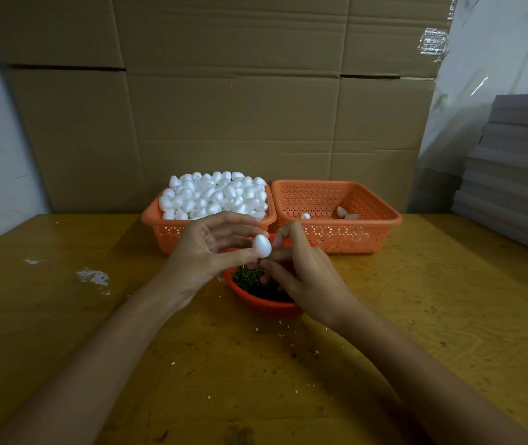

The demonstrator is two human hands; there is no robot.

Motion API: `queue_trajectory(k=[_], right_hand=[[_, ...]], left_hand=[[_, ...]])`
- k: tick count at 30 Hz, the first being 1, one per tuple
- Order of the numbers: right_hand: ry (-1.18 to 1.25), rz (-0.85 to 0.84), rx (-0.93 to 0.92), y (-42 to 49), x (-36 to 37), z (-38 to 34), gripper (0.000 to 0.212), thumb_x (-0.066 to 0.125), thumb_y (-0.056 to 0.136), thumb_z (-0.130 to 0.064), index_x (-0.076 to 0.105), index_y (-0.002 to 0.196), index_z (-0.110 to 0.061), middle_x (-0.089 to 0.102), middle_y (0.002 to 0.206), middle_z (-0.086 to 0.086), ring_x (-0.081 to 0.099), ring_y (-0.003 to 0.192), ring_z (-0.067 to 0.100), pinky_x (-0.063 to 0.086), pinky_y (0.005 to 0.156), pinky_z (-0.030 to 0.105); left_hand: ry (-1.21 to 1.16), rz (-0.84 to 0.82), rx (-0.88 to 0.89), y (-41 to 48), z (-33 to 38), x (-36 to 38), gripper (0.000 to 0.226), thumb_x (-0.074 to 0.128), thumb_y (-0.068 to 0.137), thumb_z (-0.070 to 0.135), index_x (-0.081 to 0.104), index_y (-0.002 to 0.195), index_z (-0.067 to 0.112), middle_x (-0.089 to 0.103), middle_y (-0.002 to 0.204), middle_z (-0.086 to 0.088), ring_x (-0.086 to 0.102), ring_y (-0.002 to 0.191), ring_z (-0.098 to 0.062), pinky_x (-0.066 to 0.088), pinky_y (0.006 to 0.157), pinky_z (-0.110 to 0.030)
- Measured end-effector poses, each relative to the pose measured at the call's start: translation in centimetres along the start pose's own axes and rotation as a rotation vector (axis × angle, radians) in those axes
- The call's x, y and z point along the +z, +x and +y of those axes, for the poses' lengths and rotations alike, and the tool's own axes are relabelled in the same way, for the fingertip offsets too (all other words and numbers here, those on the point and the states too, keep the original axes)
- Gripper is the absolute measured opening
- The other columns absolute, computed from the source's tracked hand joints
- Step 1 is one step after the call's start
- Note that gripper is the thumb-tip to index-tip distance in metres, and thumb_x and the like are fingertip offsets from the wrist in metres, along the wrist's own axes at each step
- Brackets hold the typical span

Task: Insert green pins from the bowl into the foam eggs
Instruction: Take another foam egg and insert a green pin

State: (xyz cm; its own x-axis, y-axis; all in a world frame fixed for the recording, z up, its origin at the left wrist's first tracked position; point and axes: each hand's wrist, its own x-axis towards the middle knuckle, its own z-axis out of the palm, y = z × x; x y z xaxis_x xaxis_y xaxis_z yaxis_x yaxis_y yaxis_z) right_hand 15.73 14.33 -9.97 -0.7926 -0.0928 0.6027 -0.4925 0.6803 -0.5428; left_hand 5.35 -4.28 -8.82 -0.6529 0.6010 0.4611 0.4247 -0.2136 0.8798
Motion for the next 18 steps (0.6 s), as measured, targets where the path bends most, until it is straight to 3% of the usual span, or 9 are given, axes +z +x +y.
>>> queue_trajectory(k=[4, 9, 13, 18], right_hand=[[0.014, -0.006, -0.004, -0.06, 0.07, 0.12, 0.031, 0.063, 0.104, -0.02, 0.034, 0.107, -0.032, 0.079, 0.104, -0.013, 0.075, 0.082, 0.003, 0.059, 0.071, 0.03], [0.036, -0.004, -0.025, -0.02, 0.07, -0.21, 0.037, 0.062, 0.104, -0.022, 0.032, 0.103, -0.045, 0.078, 0.107, -0.014, 0.075, 0.083, 0.003, 0.057, 0.07, 0.023], [0.033, 0.0, -0.023, -0.14, 0.15, -0.13, 0.029, 0.061, 0.105, -0.023, 0.036, 0.104, -0.037, 0.078, 0.107, -0.012, 0.075, 0.085, 0.003, 0.061, 0.072, 0.031], [-0.001, 0.003, -0.041, -0.18, 0.16, -0.21, 0.024, 0.06, 0.105, -0.022, 0.038, 0.105, -0.03, 0.079, 0.103, -0.009, 0.075, 0.083, 0.003, 0.06, 0.07, 0.031]], left_hand=[[0.015, 0.044, -0.021, 0.04, -0.12, -0.1, 0.042, 0.091, 0.075, 0.025, 0.077, 0.115, 0.024, 0.078, 0.118, -0.01, 0.074, 0.113, -0.03, 0.052, 0.097, -0.074], [0.008, 0.074, -0.05, -0.1, -0.07, -0.06, 0.04, 0.09, 0.076, 0.031, 0.078, 0.113, 0.022, 0.078, 0.116, -0.01, 0.076, 0.106, -0.036, 0.044, 0.09, -0.086], [-0.002, 0.068, -0.064, -0.16, -0.2, 0.01, 0.04, 0.09, 0.076, 0.032, 0.079, 0.113, 0.021, 0.079, 0.115, -0.011, 0.076, 0.103, -0.039, 0.042, 0.089, -0.088], [-0.014, 0.076, -0.093, -0.12, -0.29, 0.0, 0.039, 0.091, 0.073, 0.031, 0.081, 0.11, 0.022, 0.079, 0.112, -0.011, 0.076, 0.104, -0.036, 0.04, 0.093, -0.088]])
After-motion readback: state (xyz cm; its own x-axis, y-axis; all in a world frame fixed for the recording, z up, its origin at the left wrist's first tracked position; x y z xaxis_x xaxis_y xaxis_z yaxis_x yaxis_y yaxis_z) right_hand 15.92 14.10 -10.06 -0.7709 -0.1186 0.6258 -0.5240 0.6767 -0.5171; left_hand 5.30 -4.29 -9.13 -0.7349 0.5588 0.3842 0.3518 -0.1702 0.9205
